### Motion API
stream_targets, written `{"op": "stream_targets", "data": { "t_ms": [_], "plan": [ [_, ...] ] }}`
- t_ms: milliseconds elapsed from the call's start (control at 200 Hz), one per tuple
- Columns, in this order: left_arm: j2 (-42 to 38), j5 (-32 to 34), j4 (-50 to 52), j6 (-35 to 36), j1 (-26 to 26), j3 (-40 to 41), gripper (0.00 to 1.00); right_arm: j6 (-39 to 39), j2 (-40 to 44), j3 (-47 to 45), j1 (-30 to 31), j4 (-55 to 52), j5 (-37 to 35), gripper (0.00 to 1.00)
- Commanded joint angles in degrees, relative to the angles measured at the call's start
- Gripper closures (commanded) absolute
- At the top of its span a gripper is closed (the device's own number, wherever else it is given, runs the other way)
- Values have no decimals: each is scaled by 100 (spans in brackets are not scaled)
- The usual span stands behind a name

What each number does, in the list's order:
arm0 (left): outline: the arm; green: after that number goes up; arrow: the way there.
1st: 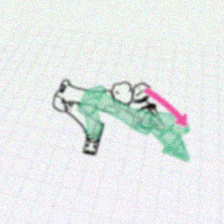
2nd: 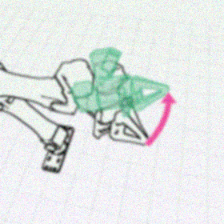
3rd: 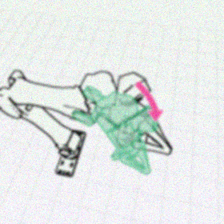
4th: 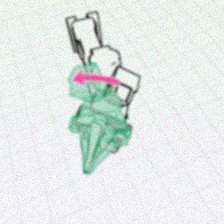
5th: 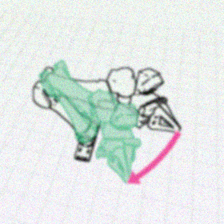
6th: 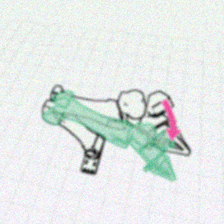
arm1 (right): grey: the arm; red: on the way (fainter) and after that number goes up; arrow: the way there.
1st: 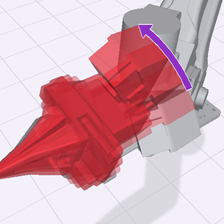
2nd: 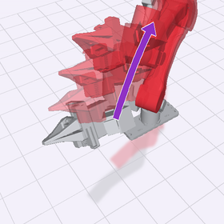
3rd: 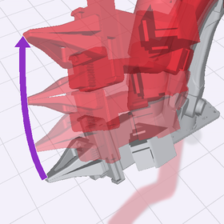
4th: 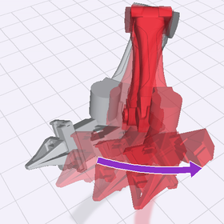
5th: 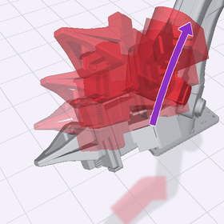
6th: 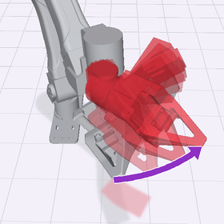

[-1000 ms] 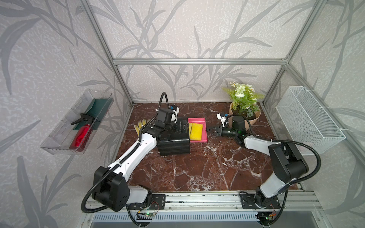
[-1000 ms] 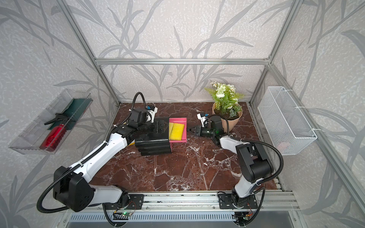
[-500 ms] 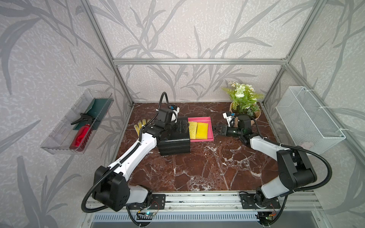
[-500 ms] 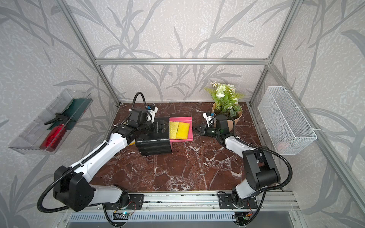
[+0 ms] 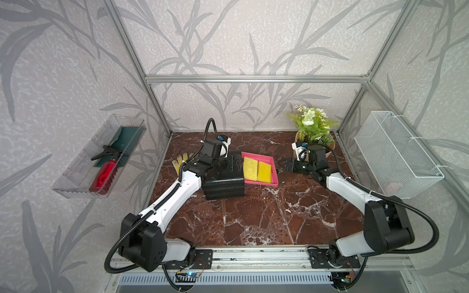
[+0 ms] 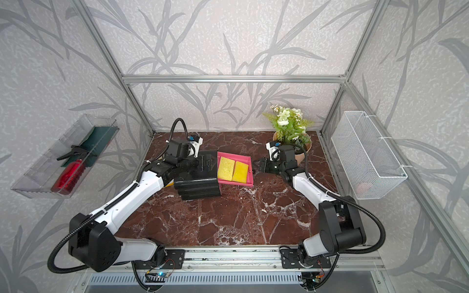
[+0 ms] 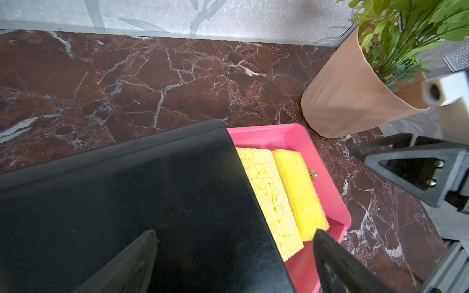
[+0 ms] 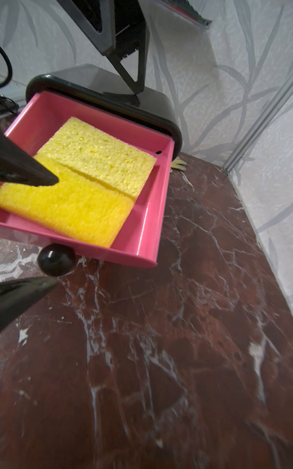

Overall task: Take the sponge out of the drawer
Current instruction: Open the drawer in the storage box, then pick up the sponge from the drawer.

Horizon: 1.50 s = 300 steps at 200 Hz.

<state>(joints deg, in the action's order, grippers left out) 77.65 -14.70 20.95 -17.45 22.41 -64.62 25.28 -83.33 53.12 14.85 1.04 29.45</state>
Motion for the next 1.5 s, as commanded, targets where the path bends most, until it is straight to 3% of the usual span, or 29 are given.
{"op": "stream_targets", "data": {
  "t_ms": [0,150,535,1175,1325,1495],
  "plan": [
    [-7,-22,284,110,17,64,5,-574,425,440,316,-1033,-1147,42],
    [42,-46,259,128,17,46,5,-971,244,1070,1248,-1778,-2381,42],
    [-126,29,260,204,16,169,5,-988,-1105,2107,2366,-2603,-3624,45],
    [-143,119,244,277,13,222,5,-529,-2019,2548,2603,-2818,-3772,46],
    [-146,136,235,275,17,211,4,-469,-2230,2791,2609,-3239,-3890,65],
    [-145,68,226,244,12,178,4,-516,-2076,2654,2602,-2966,-3589,87]
  ]
}}
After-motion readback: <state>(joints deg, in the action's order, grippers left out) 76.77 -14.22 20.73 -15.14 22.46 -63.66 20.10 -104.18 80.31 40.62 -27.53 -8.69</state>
